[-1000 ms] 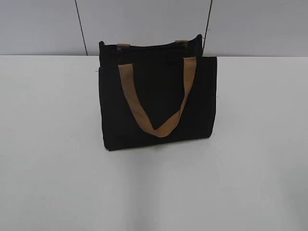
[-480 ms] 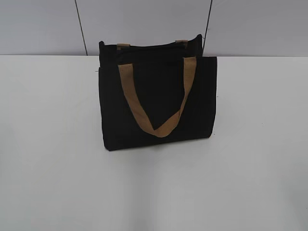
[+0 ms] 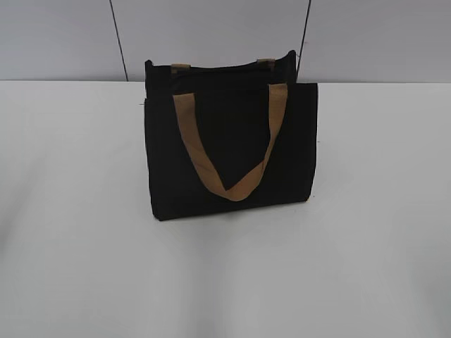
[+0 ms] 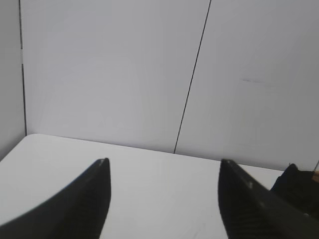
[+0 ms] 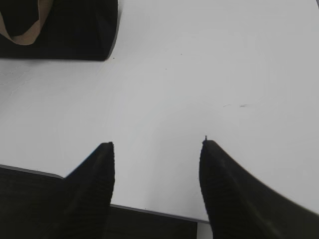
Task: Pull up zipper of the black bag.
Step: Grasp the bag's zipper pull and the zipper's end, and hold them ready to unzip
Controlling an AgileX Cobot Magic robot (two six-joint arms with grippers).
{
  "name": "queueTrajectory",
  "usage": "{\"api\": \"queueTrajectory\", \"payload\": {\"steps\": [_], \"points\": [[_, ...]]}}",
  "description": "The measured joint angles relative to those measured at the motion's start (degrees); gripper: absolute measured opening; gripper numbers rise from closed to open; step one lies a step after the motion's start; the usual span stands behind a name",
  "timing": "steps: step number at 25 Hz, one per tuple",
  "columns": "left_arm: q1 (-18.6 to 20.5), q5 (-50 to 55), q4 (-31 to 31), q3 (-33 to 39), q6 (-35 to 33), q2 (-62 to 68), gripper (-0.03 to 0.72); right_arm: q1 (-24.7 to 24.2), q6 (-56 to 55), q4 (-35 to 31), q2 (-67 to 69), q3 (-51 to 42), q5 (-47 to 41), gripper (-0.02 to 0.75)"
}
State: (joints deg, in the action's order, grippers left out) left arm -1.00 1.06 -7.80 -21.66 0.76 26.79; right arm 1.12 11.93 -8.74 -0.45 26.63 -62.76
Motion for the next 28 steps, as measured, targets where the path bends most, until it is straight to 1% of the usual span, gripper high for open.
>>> {"api": "queueTrajectory", "payload": {"steps": [2, 4, 9, 12, 15, 19, 24, 28], "points": [[-1.31, -7.99, -0.97, 2.58, 0.00, 4.75, 0.508, 0.00, 0.00, 0.00, 0.00, 0.00, 0.00, 0.415], [-3.22, -13.22, -0.92, 3.98, 0.05, 10.32, 0.508, 0.00, 0.00, 0.00, 0.00, 0.00, 0.00, 0.415], [-8.44, -25.21, -0.70, 4.21, 0.05, 28.83, 0.508, 0.00, 0.00, 0.00, 0.00, 0.00, 0.00, 0.415], [-10.92, -33.93, 1.51, 4.22, 0.57, 38.83, 0.509, 0.00, 0.00, 0.00, 0.00, 0.00, 0.00, 0.415], [-11.97, -43.02, 7.06, 4.22, 4.14, 49.27, 0.509, 0.00, 0.00, 0.00, 0.00, 0.00, 0.00, 0.415], [-12.02, -55.47, 16.48, 3.94, 8.64, 62.76, 0.509, 0.00, 0.00, 0.00, 0.00, 0.00, 0.00, 0.415], [-12.13, -59.43, 28.38, -2.12, 10.19, 75.63, 0.508, 0.00, 0.00, 0.00, 0.00, 0.00, 0.00, 0.415], [-12.23, -60.27, 34.06, -7.69, 10.66, 81.86, 0.508, 0.00, 0.00, 0.00, 0.00, 0.00, 0.00, 0.415]]}}
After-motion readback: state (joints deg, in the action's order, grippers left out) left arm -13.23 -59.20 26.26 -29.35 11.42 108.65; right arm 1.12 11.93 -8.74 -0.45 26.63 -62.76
